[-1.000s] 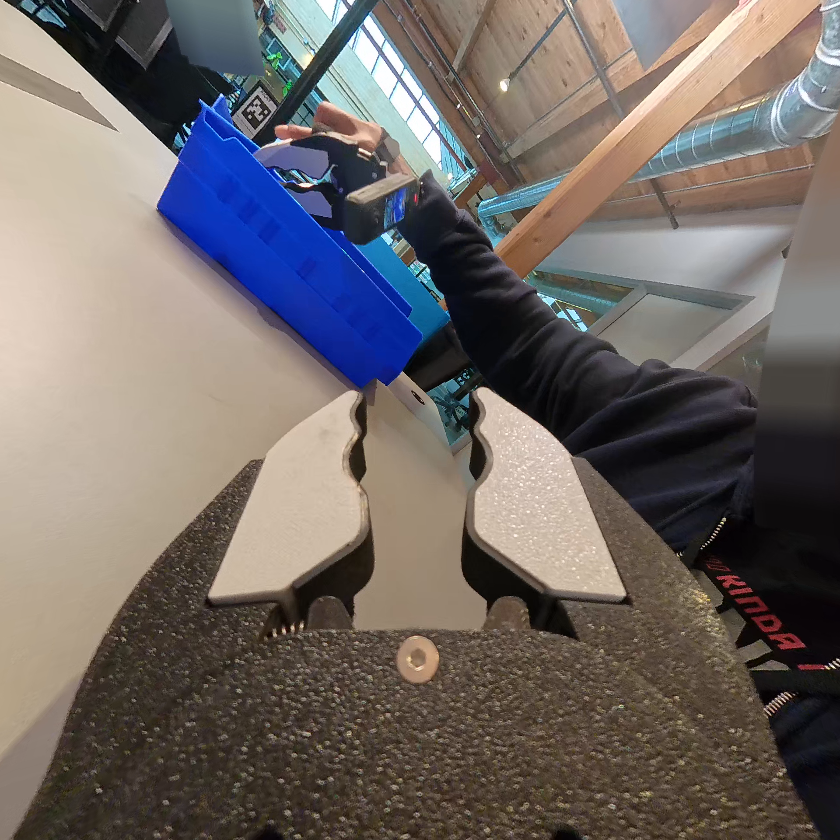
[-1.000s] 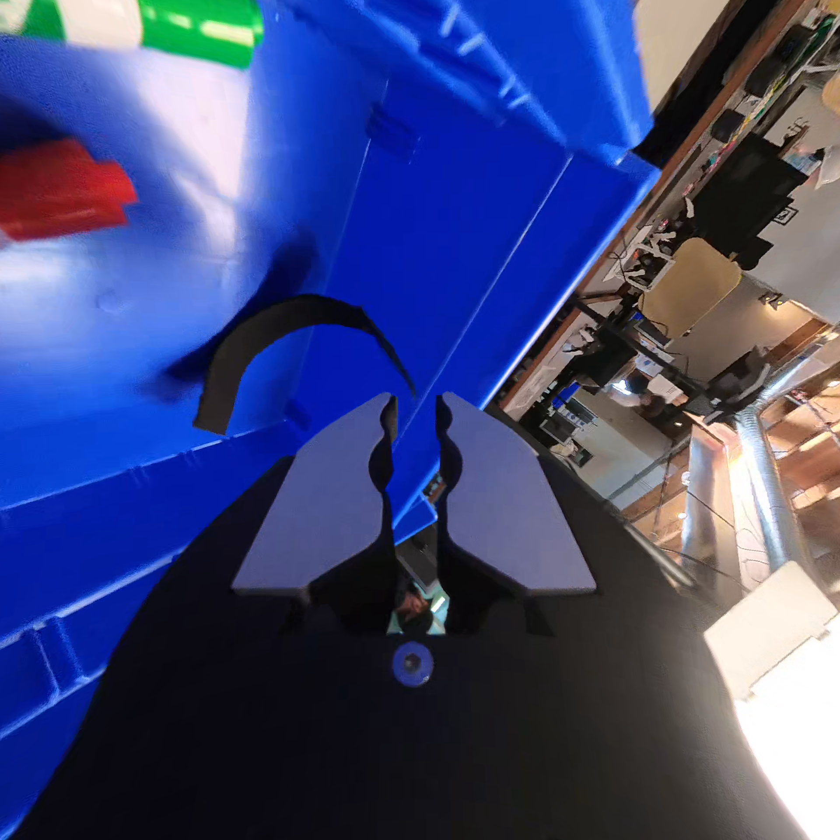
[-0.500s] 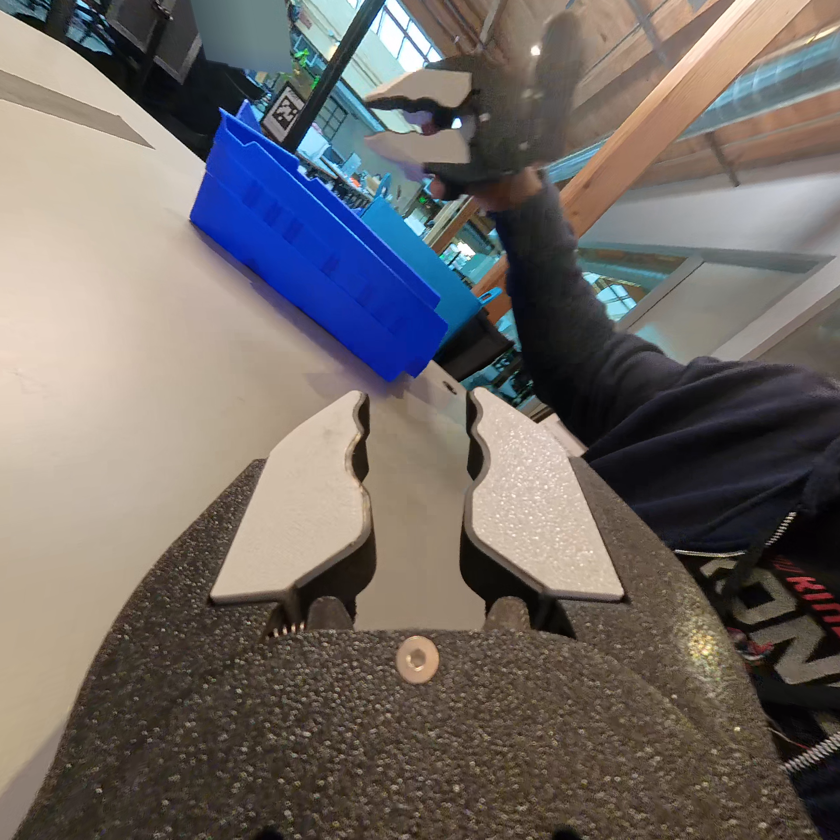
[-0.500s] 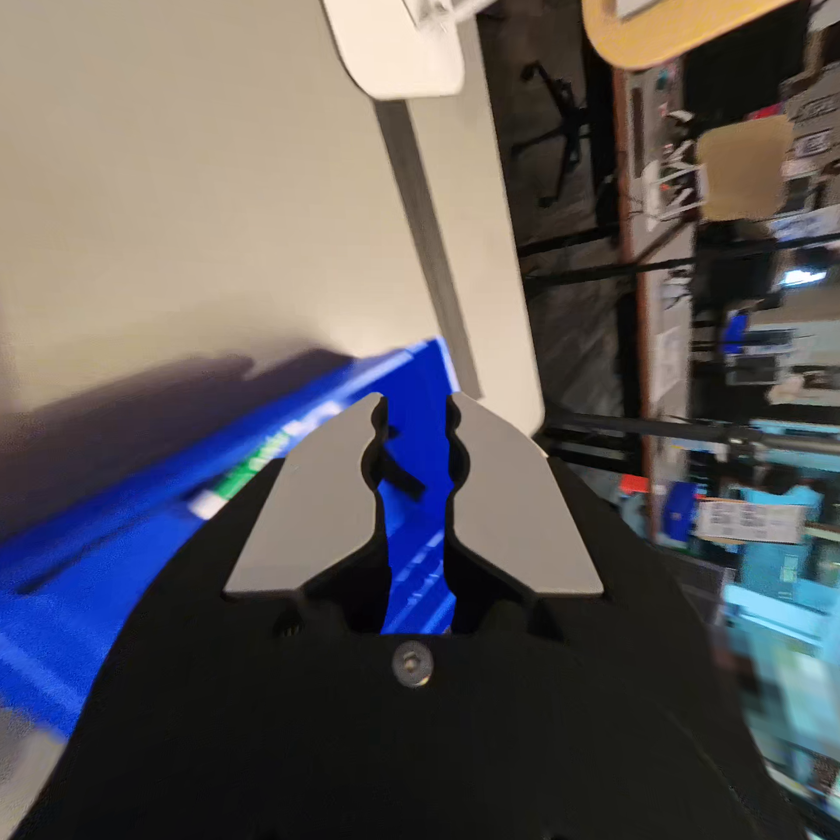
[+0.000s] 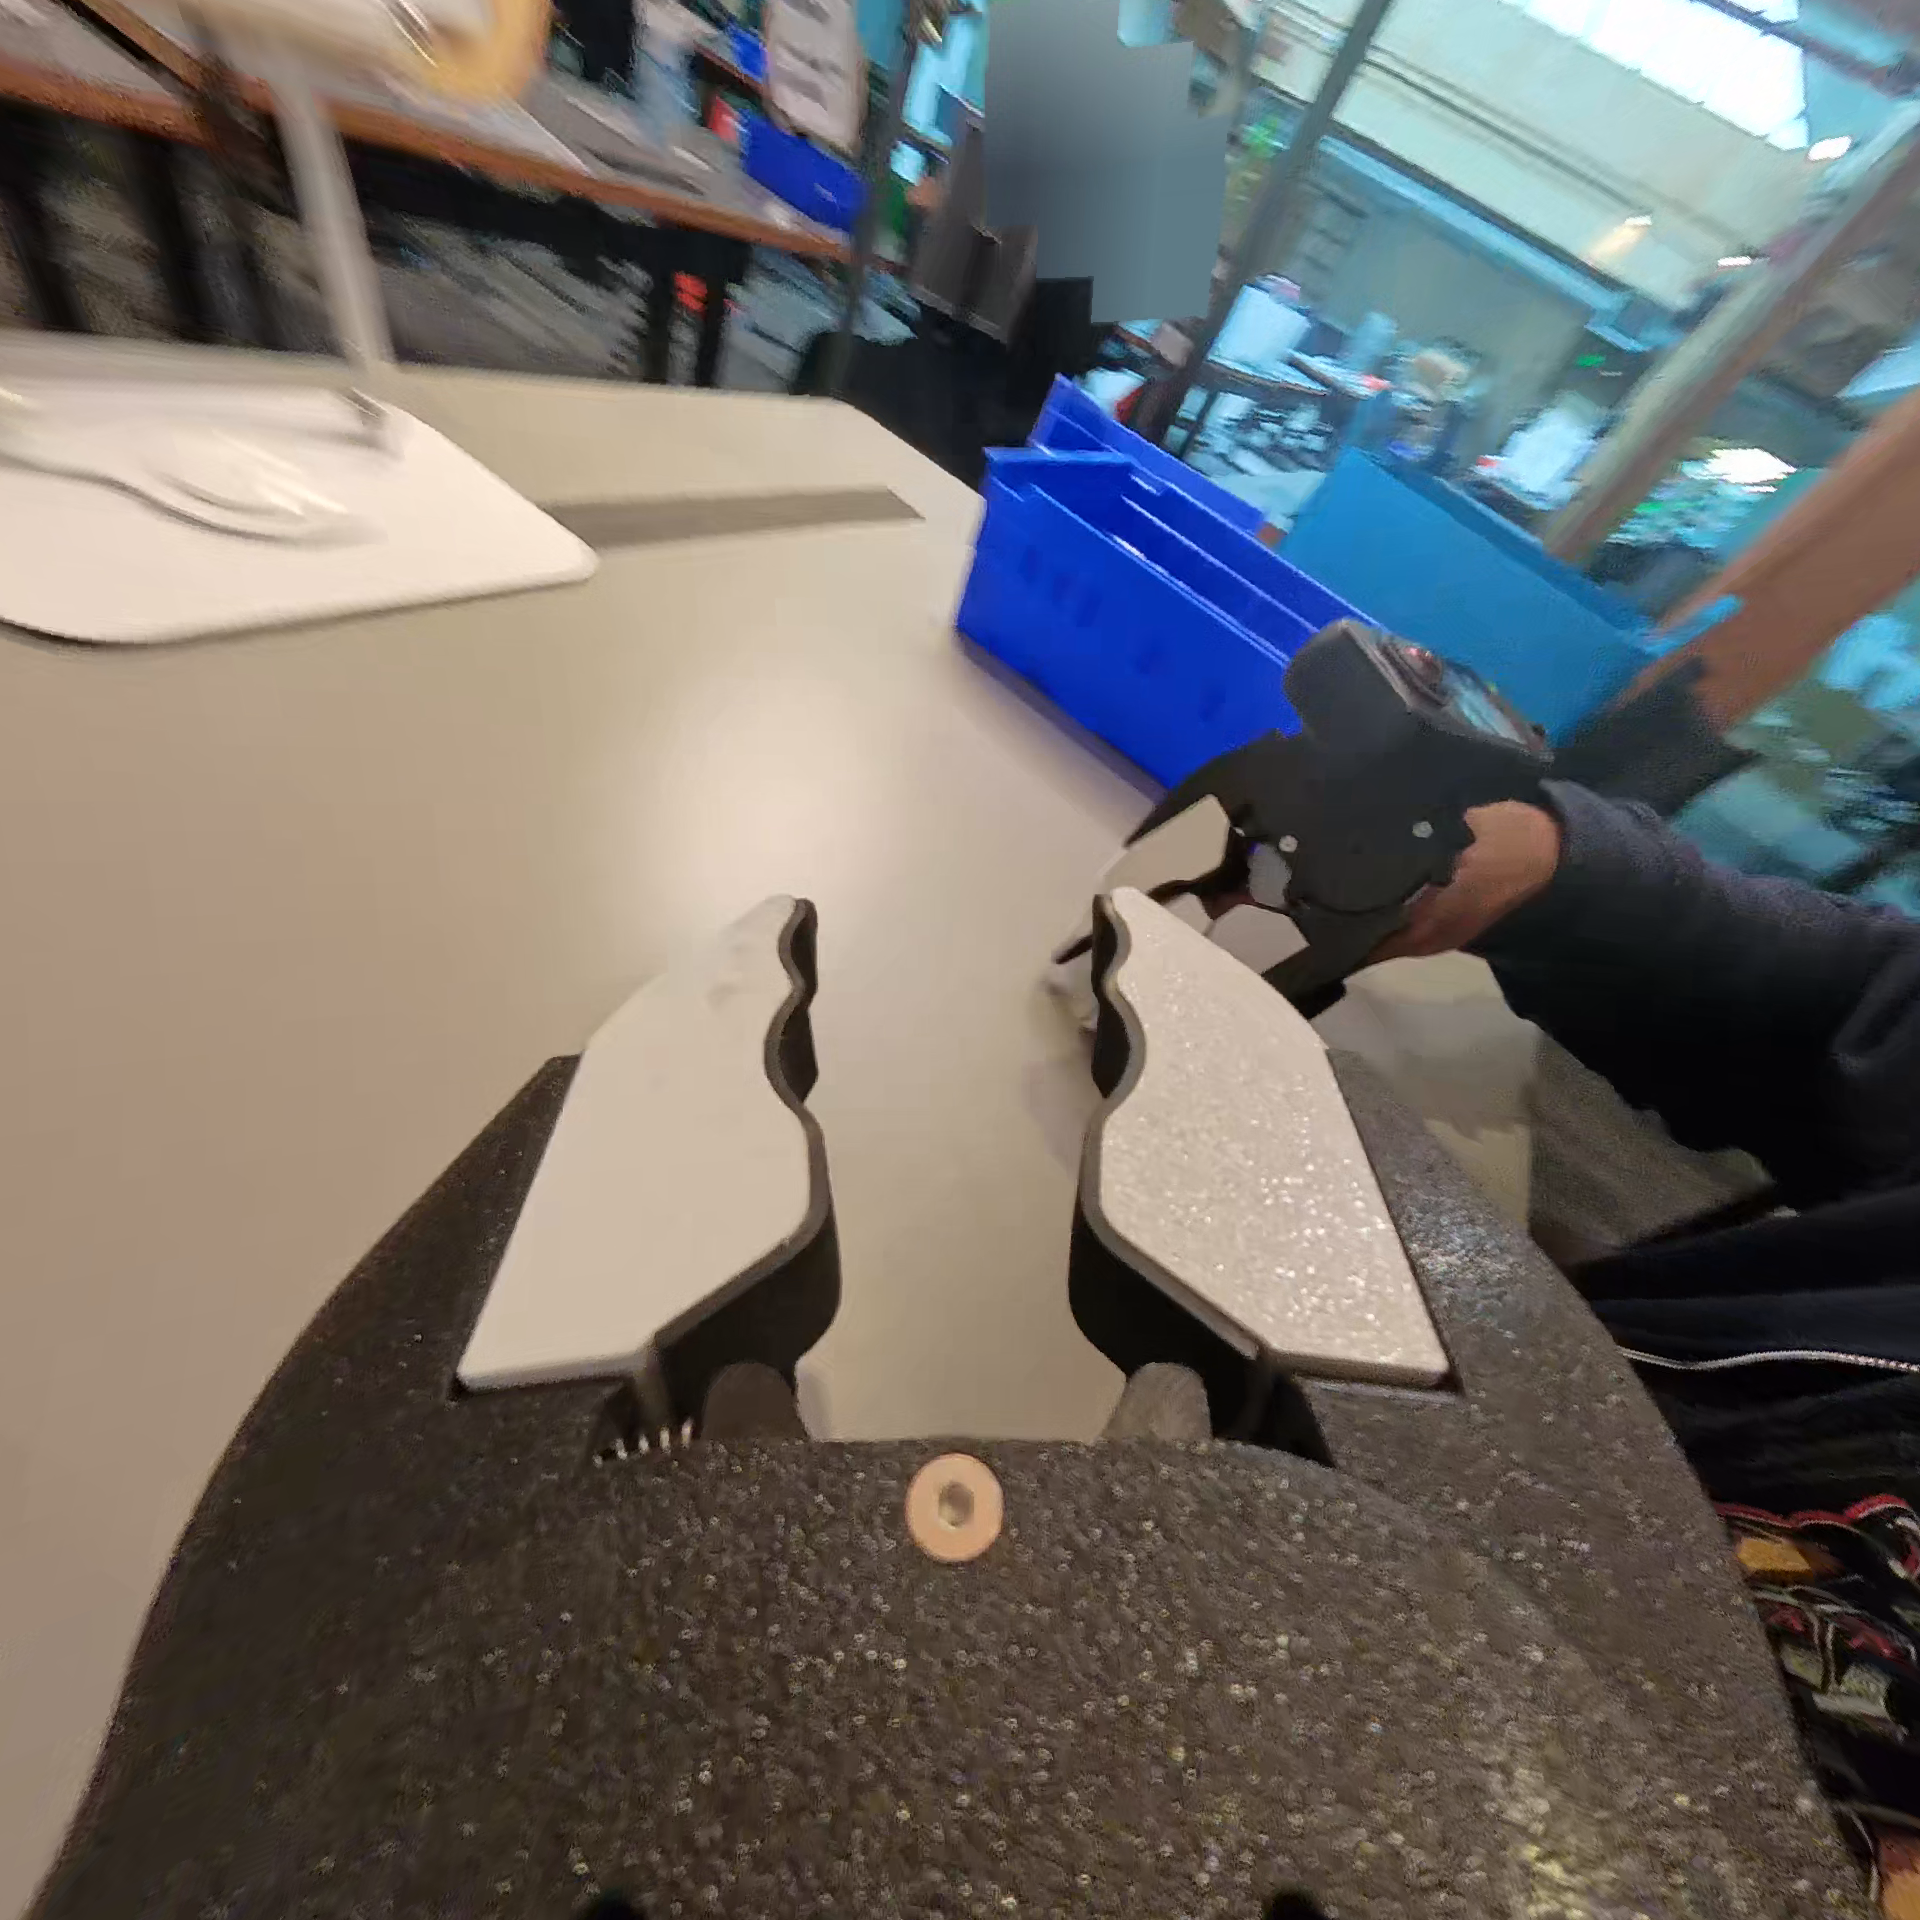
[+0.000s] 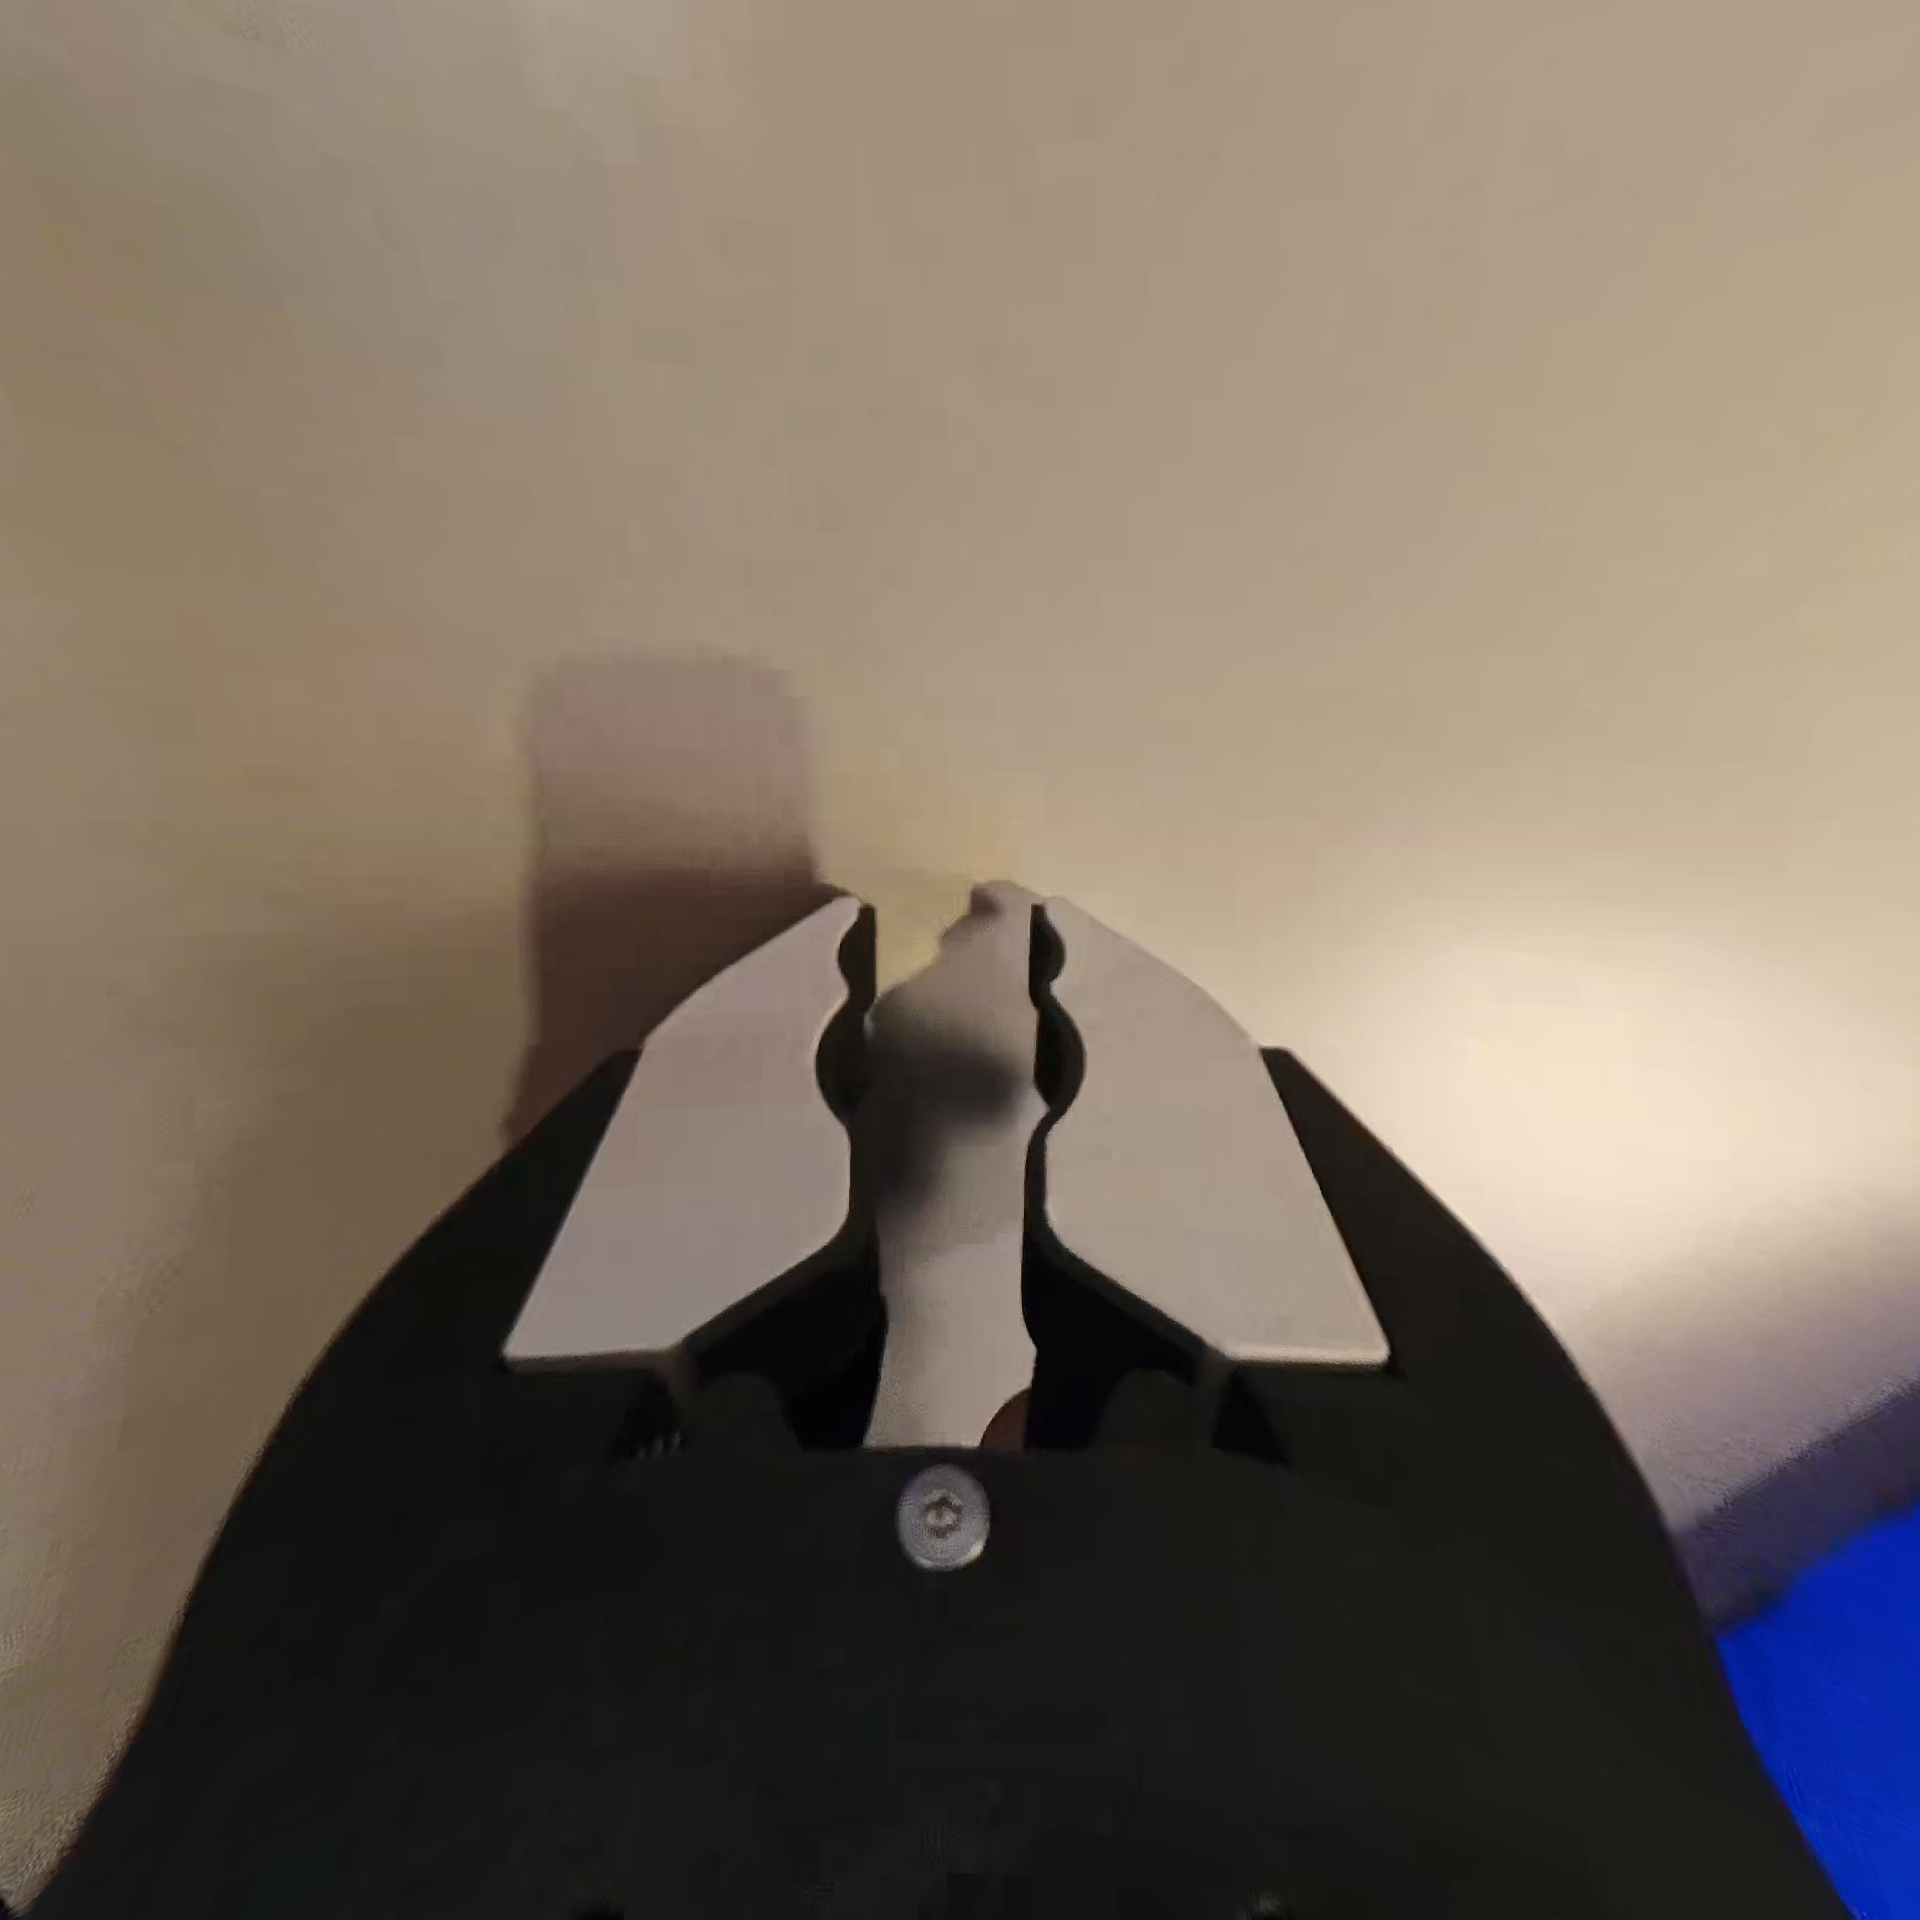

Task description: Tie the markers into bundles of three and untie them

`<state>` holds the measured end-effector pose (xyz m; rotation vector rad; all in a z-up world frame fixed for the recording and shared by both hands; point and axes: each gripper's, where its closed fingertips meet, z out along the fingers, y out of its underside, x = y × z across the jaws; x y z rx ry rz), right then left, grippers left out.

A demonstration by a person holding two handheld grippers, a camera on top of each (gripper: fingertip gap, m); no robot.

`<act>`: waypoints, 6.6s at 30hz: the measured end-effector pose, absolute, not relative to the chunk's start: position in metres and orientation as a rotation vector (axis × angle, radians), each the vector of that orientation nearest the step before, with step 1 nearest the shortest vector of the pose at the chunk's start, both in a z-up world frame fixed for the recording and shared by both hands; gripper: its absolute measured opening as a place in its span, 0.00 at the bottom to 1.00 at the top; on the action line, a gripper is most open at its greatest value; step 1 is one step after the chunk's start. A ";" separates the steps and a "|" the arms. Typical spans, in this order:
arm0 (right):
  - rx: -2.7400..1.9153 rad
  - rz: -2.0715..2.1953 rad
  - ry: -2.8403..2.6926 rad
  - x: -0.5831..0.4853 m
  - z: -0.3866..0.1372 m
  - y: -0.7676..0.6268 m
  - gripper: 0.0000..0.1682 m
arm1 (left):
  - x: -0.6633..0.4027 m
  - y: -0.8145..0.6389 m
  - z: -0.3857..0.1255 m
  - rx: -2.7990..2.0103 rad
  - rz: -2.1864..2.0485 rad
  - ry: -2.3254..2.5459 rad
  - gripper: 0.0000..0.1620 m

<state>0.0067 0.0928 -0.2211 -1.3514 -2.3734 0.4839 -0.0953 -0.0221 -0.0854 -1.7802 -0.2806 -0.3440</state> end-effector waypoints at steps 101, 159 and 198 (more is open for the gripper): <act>-1.370 2.181 -1.608 -0.013 -0.100 0.081 0.21 | 0.027 0.062 -0.146 -1.858 -1.010 0.271 0.16; -1.435 1.500 -1.246 0.050 -0.009 0.233 0.10 | 0.026 0.069 -0.166 -1.985 -0.831 0.247 0.11; -1.565 0.268 -1.921 0.096 -0.099 0.282 0.26 | 0.019 0.065 -0.172 -2.029 -0.846 0.231 0.11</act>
